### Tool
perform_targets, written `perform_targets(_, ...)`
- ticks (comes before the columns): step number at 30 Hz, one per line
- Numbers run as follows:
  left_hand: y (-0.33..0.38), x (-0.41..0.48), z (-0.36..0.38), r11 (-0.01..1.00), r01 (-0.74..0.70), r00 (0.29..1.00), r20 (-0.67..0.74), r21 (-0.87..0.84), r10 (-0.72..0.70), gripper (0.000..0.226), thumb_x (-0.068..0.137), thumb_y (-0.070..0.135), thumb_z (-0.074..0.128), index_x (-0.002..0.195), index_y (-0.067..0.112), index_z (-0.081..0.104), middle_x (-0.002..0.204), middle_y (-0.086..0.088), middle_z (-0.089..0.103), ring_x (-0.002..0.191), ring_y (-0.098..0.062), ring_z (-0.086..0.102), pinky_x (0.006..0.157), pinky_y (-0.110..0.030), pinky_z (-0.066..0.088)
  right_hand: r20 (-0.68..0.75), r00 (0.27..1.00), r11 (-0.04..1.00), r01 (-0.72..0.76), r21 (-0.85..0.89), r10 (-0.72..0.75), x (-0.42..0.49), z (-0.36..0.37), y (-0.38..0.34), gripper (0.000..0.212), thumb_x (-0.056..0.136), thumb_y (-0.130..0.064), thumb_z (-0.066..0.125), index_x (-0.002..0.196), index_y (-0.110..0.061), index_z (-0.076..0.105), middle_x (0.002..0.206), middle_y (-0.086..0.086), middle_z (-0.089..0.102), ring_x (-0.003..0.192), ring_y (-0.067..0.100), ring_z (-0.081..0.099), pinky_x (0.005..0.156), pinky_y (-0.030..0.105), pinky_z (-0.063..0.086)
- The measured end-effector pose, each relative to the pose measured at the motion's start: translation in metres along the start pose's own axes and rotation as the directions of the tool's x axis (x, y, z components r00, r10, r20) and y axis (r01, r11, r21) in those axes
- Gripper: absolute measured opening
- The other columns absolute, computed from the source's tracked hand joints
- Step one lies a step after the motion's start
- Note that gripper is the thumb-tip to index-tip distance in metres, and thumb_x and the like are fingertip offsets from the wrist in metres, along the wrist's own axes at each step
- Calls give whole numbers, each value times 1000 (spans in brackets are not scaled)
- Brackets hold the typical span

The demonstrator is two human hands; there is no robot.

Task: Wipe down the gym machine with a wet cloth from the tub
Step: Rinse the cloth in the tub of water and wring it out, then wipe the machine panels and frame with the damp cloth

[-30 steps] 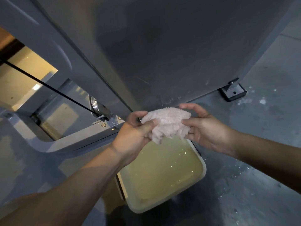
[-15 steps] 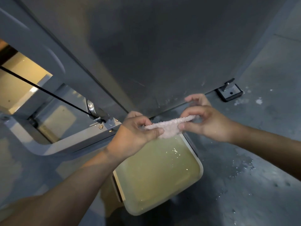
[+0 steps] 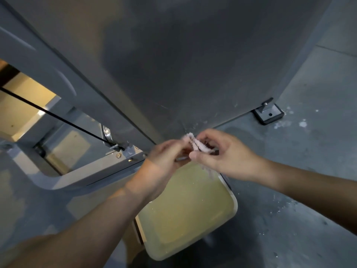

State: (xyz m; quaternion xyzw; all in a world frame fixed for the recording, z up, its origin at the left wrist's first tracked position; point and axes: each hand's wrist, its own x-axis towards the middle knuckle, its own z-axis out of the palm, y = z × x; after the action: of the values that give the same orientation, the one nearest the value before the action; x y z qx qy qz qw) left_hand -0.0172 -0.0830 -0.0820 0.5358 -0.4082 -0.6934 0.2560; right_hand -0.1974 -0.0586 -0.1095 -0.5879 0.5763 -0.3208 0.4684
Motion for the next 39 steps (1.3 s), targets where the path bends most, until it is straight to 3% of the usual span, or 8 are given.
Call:
perform_targets(4, 12, -3, -3, 981, 61, 996, 76, -186, -48, 63, 100, 48, 42, 112, -8, 67, 113, -22, 72, 110, -31, 69, 101, -40, 53, -20, 997, 973, 79, 216, -76, 5, -12, 3, 15, 91, -9, 76, 96, -16, 64, 93, 2, 65, 85, 22, 65, 74, 30, 58)
perform_targets(9, 27, -9, 8, 941, -109, 954, -232, 322, 190, 15, 104, 12, 53, 102, 12, 68, 101, -11, 73, 88, -23, 70, 81, -37, 58, -100, 994, 945, 81, 316, -51, 11, -32, -7, 16, 94, 1, 68, 95, -15, 67, 87, 10, 67, 76, 10, 57, 71, 25, 46)
perform_targets(14, 96, -29, 30, 657, -382, 881, 41, 650, 471, 26, 97, 5, 60, 102, 29, 66, 94, 15, 69, 90, -6, 65, 82, -15, 49, -242, 964, 897, 200, 395, -108, 13, -67, -51, 8, 92, -22, 67, 98, -28, 65, 100, 15, 68, 84, 13, 59, 80, 32, 46)
perform_targets(21, 206, -54, 82, 228, -605, 634, 288, 763, 718, 18, 87, 18, 56, 102, 27, 63, 98, 16, 64, 98, -1, 61, 87, -14, 45, -414, 889, 883, 343, 319, -196, -5, -127, -132, 16, 87, -11, 69, 88, -24, 60, 78, 3, 63, 72, 11, 55, 67, 27, 44)
perform_targets(26, 265, -80, 89, -156, -589, 386, 446, 793, 808, 17, 83, 12, 58, 99, 16, 64, 96, 7, 62, 99, -18, 55, 91, -22, 42, -707, 673, 908, 406, 107, -218, -14, -172, -212, 14, 82, -23, 67, 81, -21, 53, 78, 4, 53, 60, 3, 50, 56, 14, 40)
perform_targets(32, 325, -117, 79, -417, -438, 152, 523, 797, 839, 19, 82, 8, 56, 95, 9, 69, 98, -5, 64, 108, -36, 55, 99, -47, 44, -803, 239, 814, 380, -440, -545, 4, -206, -284, 21, 83, 0, 65, 103, -6, 61, 107, 14, 51, 96, -4, 50, 85, 10, 40)
perform_targets(35, 349, -127, 80, -501, -328, 61, 547, 801, 835, 23, 81, 5, 57, 98, 8, 72, 114, -10, 65, 123, -37, 53, 118, -55, 30, -687, 269, 731, 374, -571, -675, 23, -196, -290, 36, 91, -19, 66, 124, -5, 64, 120, 16, 50, 109, 25, 51, 99, 32, 44)
perform_targets(39, 376, -127, 98, -553, -178, 2, 562, 814, 827, 32, 80, 4, 61, 110, 10, 72, 136, -13, 61, 141, -33, 41, 124, -57, 17, -614, 212, 643, 379, -665, -760, 28, -201, -287, 25, 97, -8, 66, 121, -3, 70, 119, 17, 55, 114, 24, 51, 97, 39, 46)
